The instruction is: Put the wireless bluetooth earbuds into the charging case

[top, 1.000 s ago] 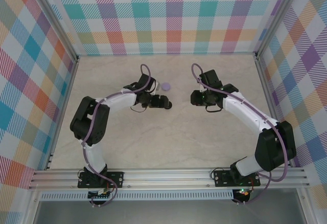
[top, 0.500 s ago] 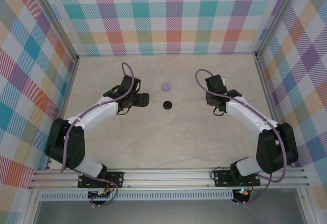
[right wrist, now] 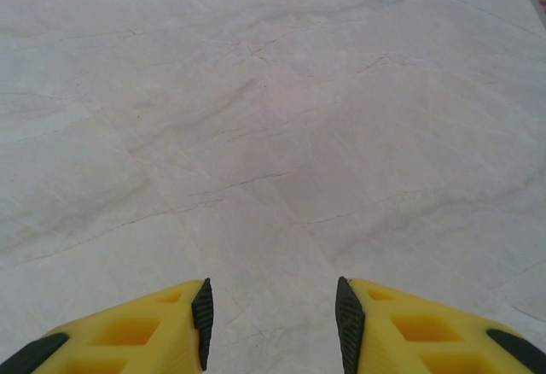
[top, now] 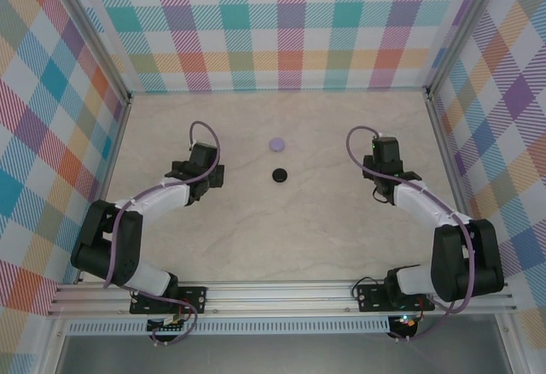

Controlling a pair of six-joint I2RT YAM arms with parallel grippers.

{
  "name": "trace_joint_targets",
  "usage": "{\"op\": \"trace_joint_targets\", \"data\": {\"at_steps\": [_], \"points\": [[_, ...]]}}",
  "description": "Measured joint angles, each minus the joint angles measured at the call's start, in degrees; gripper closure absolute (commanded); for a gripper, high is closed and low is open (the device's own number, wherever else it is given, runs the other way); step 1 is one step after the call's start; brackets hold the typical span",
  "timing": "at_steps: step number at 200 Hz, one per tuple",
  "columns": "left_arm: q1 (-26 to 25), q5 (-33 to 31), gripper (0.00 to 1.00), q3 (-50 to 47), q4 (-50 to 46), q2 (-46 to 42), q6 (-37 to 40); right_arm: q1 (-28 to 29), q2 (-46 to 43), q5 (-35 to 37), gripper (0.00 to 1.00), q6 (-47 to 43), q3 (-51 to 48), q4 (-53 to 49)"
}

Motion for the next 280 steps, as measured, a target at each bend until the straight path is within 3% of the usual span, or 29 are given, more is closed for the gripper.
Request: {"op": "trace_joint_targets", "data": {"at_steps": [60, 133, 170, 229, 245, 253, 257, 280], "points": [[6.54, 3.17, 0.00, -12.55, 16.59, -2.56, 3.28, -5.99, 0.00, -9.66, 0.45, -1.81, -7.52, 15.08], [13.57, 17.53, 0.00, -19.30, 35.06, -4.66, 3.78, -8.44, 1.60, -15.56, 0.42, -3.78, -13.90, 31.01], [15.30, 22.21, 0.00, -22.10, 45.55, -1.90, 3.54, -9.01, 4.20, -16.87, 0.42, -4.52, -15.17, 36.15], [15.52, 25.33, 0.00, -23.89, 54.55, 2.80, 3.39, -9.07, 7.39, -19.06, 0.40, -4.90, -17.14, 43.45], [15.52, 25.44, 0.00, -23.82, 54.51, 3.96, 3.37, -9.07, 9.09, -19.45, 0.31, -5.22, -17.14, 44.33], [15.52, 25.44, 0.00, -23.61, 54.12, 4.15, 3.37, -9.07, 9.84, -19.58, 0.17, -5.38, -17.14, 44.33], [15.52, 25.35, 0.00, -23.21, 53.42, 4.28, 3.34, -9.11, 10.08, -19.63, 0.01, -5.51, -17.11, 44.30], [15.52, 25.22, 0.00, -20.94, 51.87, 4.79, 3.37, -9.22, 10.40, -20.02, 0.00, -5.84, -17.14, 44.41]]}}
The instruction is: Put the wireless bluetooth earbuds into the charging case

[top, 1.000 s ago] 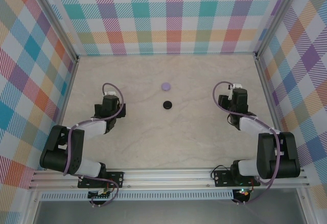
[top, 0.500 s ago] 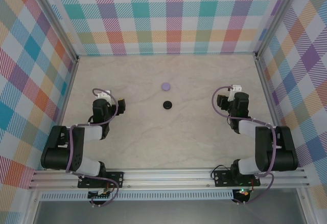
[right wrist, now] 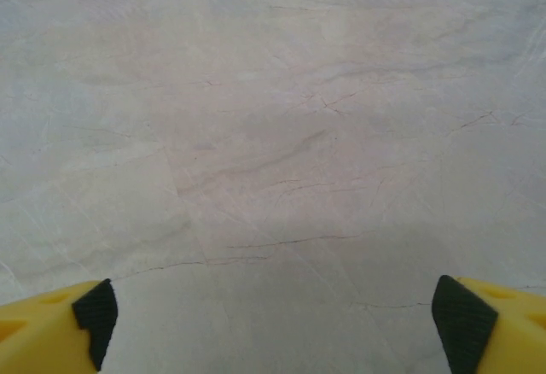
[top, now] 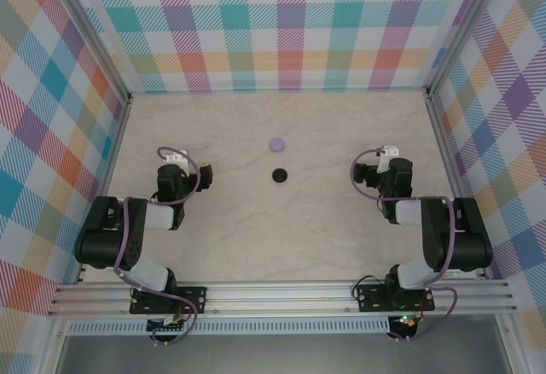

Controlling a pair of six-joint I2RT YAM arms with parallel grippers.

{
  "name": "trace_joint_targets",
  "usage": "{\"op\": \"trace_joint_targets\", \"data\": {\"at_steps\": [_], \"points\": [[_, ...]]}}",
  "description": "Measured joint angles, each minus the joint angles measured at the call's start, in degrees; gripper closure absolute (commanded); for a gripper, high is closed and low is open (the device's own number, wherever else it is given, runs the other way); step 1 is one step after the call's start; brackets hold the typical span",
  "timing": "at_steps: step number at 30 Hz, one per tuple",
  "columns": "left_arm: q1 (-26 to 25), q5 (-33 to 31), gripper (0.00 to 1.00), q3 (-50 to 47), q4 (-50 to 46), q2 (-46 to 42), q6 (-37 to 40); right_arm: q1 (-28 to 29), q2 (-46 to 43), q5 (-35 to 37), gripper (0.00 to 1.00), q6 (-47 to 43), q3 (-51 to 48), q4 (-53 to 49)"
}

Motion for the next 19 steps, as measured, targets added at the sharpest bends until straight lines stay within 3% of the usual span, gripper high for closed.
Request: {"op": "trace_joint_targets", "data": {"at_steps": [19], "points": [[-0.02, -0.04, 0.00, 0.46, -0.66, 0.00, 0.00, -0.07, 0.00, 0.00, 0.00, 0.00, 0.00, 0.83]]}}
